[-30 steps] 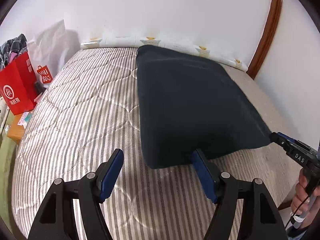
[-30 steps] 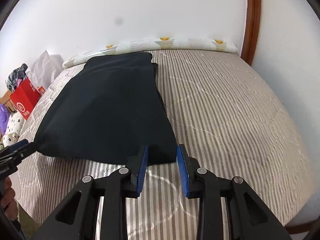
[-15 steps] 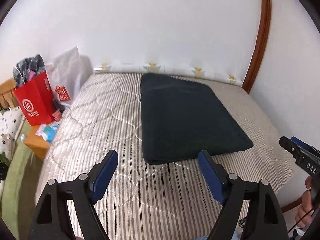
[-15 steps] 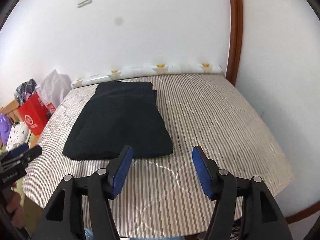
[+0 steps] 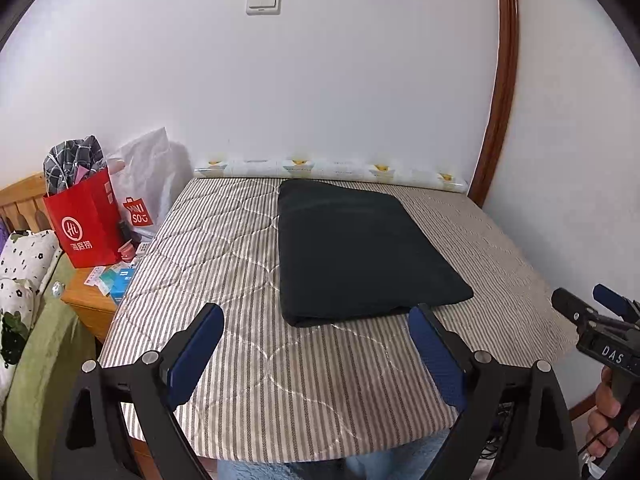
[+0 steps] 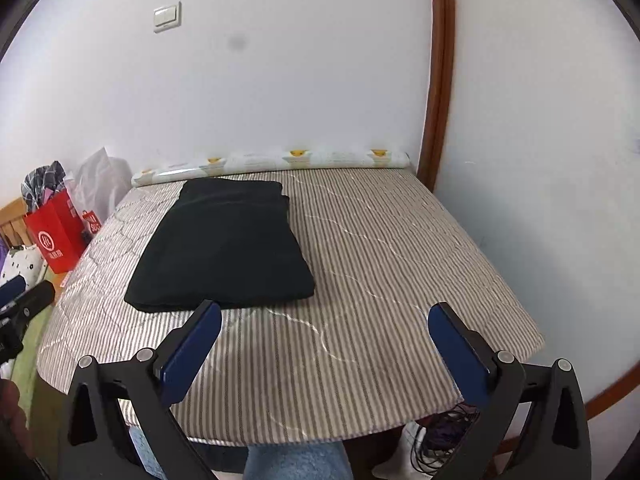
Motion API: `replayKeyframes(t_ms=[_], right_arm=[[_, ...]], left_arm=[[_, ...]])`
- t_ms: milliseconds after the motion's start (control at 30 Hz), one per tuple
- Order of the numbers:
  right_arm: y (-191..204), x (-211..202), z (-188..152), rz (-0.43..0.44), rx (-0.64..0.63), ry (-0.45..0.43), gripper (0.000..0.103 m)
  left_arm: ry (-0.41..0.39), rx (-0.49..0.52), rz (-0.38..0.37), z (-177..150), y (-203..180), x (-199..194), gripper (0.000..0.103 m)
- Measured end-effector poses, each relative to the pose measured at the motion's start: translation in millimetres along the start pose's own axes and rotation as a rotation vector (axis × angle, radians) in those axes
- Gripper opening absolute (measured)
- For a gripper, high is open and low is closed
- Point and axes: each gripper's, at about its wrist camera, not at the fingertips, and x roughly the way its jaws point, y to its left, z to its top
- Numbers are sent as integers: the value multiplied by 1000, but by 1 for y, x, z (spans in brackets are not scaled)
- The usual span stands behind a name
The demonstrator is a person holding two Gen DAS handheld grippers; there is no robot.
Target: Fold small clothes
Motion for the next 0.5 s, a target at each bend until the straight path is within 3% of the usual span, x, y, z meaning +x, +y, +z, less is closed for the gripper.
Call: replayKeyframes(t_ms=[500], right_arm=[[-6,-18,-7,-20,-12,-16,102]], left_arm=[[-4,19,5,-4,-15,-7,94]])
